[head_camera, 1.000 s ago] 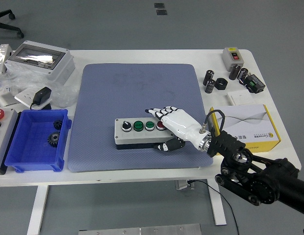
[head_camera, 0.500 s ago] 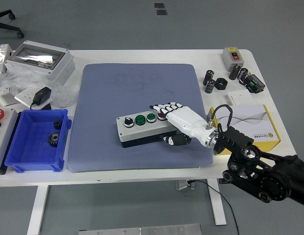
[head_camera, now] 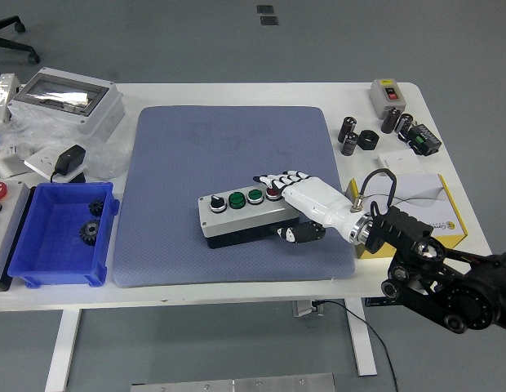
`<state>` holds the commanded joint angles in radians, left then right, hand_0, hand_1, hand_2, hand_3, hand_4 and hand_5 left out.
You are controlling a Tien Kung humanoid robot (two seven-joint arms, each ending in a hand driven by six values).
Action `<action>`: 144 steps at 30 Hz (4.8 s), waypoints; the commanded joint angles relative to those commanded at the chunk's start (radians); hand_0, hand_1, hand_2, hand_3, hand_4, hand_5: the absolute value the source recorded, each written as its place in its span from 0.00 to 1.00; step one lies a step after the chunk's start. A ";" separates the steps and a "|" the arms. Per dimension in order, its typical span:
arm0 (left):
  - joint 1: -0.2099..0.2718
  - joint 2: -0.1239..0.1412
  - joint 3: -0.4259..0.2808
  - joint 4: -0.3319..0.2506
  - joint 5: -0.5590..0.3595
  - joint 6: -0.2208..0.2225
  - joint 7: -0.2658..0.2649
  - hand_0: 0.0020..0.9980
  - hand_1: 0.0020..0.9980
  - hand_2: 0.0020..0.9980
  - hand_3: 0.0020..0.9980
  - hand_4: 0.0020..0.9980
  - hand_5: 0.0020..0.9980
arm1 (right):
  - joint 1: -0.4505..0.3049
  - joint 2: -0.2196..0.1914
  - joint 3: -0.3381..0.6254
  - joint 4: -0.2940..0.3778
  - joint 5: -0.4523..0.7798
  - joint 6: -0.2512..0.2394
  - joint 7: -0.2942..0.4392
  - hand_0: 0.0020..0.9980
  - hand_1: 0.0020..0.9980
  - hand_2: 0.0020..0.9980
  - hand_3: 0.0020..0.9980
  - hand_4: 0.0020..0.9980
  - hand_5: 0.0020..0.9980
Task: Pick up the button,place it on the desk,press the button,press the button
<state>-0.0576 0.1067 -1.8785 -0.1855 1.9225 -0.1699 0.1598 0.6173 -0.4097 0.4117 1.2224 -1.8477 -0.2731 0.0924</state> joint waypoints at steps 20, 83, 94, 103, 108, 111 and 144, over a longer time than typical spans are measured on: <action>-0.002 0.001 0.000 -0.009 0.023 -0.027 0.026 0.65 0.57 0.51 0.57 0.48 0.00 | -0.009 -0.002 0.035 0.016 -0.055 0.042 -0.016 0.98 0.97 1.00 1.00 0.64 0.00; -0.006 0.009 -0.022 -0.027 0.056 -0.036 0.025 0.65 0.56 0.51 0.58 0.45 0.00 | -0.007 -0.104 0.090 0.099 0.492 0.311 -0.005 1.00 1.00 1.00 1.00 0.88 0.12; -0.008 0.010 -0.021 -0.022 0.052 -0.031 0.015 0.65 0.56 0.51 0.58 0.45 0.00 | -0.029 -0.114 0.152 0.115 0.543 0.320 0.005 1.00 1.00 1.00 1.00 0.87 0.12; -0.006 0.012 -0.018 -0.024 0.044 -0.035 0.017 0.65 0.56 0.51 0.57 0.44 0.00 | 0.002 -0.140 0.231 0.119 0.559 0.271 0.010 1.00 1.00 1.00 1.00 0.87 0.14; -0.013 0.016 -0.023 -0.025 0.051 -0.038 0.018 0.65 0.56 0.51 0.57 0.44 0.00 | 0.041 -0.076 0.143 0.012 0.645 0.299 0.030 1.00 0.99 1.00 1.00 0.86 0.17; -0.017 0.016 -0.025 -0.023 0.053 -0.038 0.012 0.65 0.56 0.51 0.57 0.44 0.00 | 0.040 -0.051 0.089 -0.030 0.668 0.315 0.036 0.93 0.94 1.00 1.00 0.82 0.21; 0.007 0.020 -0.003 -0.033 0.014 -0.003 0.017 0.65 0.55 0.49 0.56 0.38 0.00 | -0.060 -0.271 0.287 0.247 0.472 0.299 -0.205 0.97 0.97 1.00 1.00 0.90 0.42</action>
<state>-0.0509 0.1268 -1.8811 -0.2182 1.9363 -0.1732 0.1768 0.5573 -0.6811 0.6986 1.4696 -1.3753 0.0256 -0.1130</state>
